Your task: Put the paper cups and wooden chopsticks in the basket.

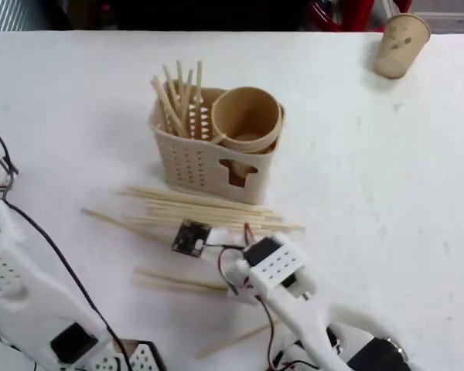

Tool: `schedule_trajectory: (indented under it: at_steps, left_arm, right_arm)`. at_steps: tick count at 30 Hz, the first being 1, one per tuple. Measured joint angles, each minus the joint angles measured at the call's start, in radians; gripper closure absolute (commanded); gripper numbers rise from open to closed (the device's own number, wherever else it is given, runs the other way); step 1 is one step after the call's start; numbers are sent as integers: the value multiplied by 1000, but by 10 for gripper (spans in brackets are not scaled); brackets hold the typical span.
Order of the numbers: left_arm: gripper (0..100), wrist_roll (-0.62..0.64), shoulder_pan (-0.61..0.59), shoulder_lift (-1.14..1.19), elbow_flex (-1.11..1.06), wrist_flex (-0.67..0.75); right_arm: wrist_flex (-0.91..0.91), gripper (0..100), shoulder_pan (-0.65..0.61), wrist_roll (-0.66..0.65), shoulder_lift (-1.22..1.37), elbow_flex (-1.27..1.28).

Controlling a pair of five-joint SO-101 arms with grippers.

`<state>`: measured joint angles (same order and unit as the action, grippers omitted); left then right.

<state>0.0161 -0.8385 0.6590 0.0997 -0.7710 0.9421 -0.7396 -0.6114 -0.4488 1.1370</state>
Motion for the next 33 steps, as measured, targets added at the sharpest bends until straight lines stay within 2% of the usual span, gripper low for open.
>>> schedule_trajectory:
  at_steps: [9,19,25,28,33]
  left_arm:
    - [819,0,0,0,0,0]
    - [819,0,0,0,0,0]
    - [819,0,0,0,0,0]
    - [819,0,0,0,0,0]
    - [819,0,0,0,0,0]
  right_arm:
    - [-5,981,-78,14,0,0]
    - [-44,981,-110,17,3,-60]
    - [-3,980,-238,38,3,-66]
    - [11,980,-259,60,3,-66]
    - [55,907,-269,66,3,-81]
